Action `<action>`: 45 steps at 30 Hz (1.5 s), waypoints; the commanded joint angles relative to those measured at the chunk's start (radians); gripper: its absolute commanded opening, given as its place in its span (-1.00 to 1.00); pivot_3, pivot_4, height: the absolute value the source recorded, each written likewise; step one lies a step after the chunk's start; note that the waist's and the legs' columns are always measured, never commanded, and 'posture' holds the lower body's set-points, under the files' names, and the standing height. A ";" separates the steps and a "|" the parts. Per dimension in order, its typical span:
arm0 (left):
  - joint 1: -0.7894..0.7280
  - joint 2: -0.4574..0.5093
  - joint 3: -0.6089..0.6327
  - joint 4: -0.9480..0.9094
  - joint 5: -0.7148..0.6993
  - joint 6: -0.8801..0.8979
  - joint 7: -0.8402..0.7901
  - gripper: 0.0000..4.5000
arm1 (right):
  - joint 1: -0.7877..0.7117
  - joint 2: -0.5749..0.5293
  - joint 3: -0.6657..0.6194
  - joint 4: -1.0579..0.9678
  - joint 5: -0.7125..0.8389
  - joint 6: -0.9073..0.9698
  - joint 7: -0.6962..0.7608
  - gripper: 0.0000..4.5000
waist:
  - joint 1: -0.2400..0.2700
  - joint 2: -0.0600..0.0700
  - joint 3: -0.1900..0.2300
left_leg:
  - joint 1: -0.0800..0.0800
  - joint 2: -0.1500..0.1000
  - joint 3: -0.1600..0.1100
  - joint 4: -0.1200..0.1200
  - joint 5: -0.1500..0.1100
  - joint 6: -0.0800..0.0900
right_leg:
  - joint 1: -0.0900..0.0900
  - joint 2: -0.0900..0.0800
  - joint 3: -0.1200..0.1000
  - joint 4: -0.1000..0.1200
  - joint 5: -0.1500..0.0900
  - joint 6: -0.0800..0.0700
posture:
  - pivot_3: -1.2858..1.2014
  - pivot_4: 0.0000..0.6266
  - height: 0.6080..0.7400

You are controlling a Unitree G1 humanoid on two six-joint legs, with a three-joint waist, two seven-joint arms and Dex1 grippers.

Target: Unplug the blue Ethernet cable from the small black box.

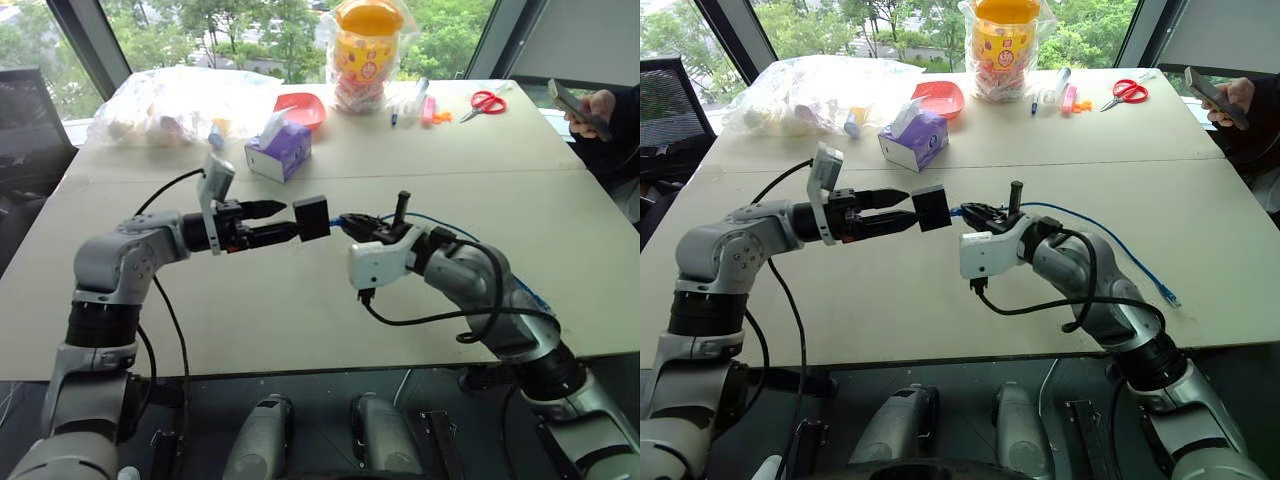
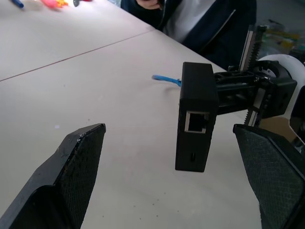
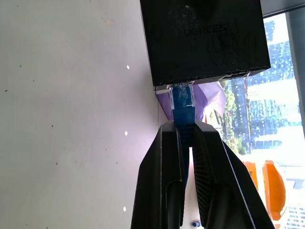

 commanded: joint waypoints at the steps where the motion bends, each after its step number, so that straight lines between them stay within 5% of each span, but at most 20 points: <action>1: -0.030 -0.014 0.003 0.000 -0.018 -0.001 -0.015 1.00 | -0.009 0.008 -0.019 -0.044 -0.011 0.004 0.007 -0.99 | 0.000 0.000 0.000 | 0.000 0.000 0.000 0.000 0.000 0.000 | 0.000 0.000 0.000 0.000 0.000 0.000 | 0.03 -0.52 1.00; 2: -0.033 -0.019 0.002 0.002 -0.016 0.000 -0.016 1.00 | -0.010 0.007 -0.018 -0.046 -0.012 0.003 0.010 -0.99 | -0.001 0.000 0.000 | 0.000 0.000 0.000 0.000 0.000 0.000 | 0.000 0.000 0.000 0.000 0.000 0.000 | 0.03 -0.52 1.00; 5: -0.035 -0.030 -0.002 0.006 -0.011 -0.002 -0.021 0.60 | -0.017 0.011 -0.017 -0.047 -0.018 -0.002 0.013 -1.00 | -0.003 0.000 0.000 | 0.000 0.000 0.000 -0.001 0.000 0.000 | 0.000 0.001 0.000 0.000 0.000 0.000 | 0.03 -0.52 1.00; 11: -0.033 -0.044 -0.020 0.016 0.007 -0.016 -0.030 -0.74 | -0.040 0.018 -0.016 -0.038 -0.024 -0.008 0.018 -1.00 | -0.002 0.000 0.000 | 0.000 0.000 0.000 0.000 0.000 0.000 | 0.000 0.000 0.000 0.000 0.000 0.000 | 0.03 -0.52 1.00; 12: -0.033 -0.045 -0.021 0.018 0.008 -0.018 -0.031 -0.81 | -0.042 0.019 -0.016 -0.037 -0.025 -0.008 0.020 -1.00 | -0.002 0.000 0.000 | 0.000 0.000 0.000 0.000 0.000 0.000 | 0.000 0.000 0.000 0.000 0.000 0.000 | 0.03 -0.52 1.00; 15: -0.035 -0.044 -0.024 0.023 0.011 -0.021 -0.035 -0.80 | -0.047 0.024 -0.020 -0.032 -0.018 -0.005 0.028 -1.00 | -0.002 0.000 0.000 | 0.000 0.000 0.000 -0.001 0.000 0.000 | 0.000 0.000 0.000 0.000 0.000 0.000 | 0.03 -0.52 1.00; 19: -0.051 -0.019 -0.034 0.050 0.032 -0.039 -0.057 -0.80 | -0.041 0.126 -0.121 -0.011 0.236 0.185 0.115 -1.00 | -0.002 0.000 0.000 | 0.000 0.000 -0.001 -0.001 0.000 0.000 | 0.000 0.001 0.000 0.000 0.000 0.000 | 0.03 -0.52 1.00; 23: -0.081 0.013 -0.045 0.092 0.055 -0.056 -0.103 -0.80 | -0.105 0.126 -0.249 -0.008 0.556 0.506 0.332 -0.31 | -0.002 0.000 0.000 | 0.000 0.001 -0.001 0.000 0.000 0.000 | 0.000 0.000 0.000 0.001 0.000 0.000 | 0.03 -0.52 1.00; 29: -0.116 0.041 -0.065 0.135 0.076 -0.083 -0.185 -0.80 | -0.257 0.078 -0.374 0.060 0.906 0.934 0.463 0.99 | -0.001 0.000 0.000 | 0.000 0.001 -0.002 -0.001 0.000 0.000 | 0.000 0.000 -0.001 0.000 0.000 0.000 | 0.03 -0.52 1.00; 37: -0.142 0.057 -0.089 0.138 0.081 -0.083 -0.279 -0.80 | -0.358 0.024 -0.259 0.198 1.031 1.127 0.497 0.99 | -0.005 0.000 0.000 | 0.000 0.001 -0.001 -0.002 0.000 0.001 | -0.002 0.000 -0.001 0.000 0.000 0.000 | 0.03 -0.52 1.00; 43: -0.148 0.063 -0.094 0.126 0.077 -0.074 -0.308 -0.80 | -0.402 0.037 -0.195 0.268 1.030 1.066 0.493 0.99 | -0.004 0.000 0.000 | -0.001 0.001 -0.001 -0.002 0.000 0.001 | -0.002 0.000 -0.001 0.000 0.000 0.000 | 0.03 -0.52 1.00; 45: -0.145 0.062 -0.096 0.126 0.080 -0.078 -0.312 -0.80 | -0.411 0.036 -0.185 0.277 1.034 1.058 0.495 0.76 | -0.003 0.000 0.000 | -0.001 0.001 -0.001 -0.001 0.000 0.001 | -0.002 0.000 -0.001 0.000 0.000 0.000 | 0.03 -0.52 1.00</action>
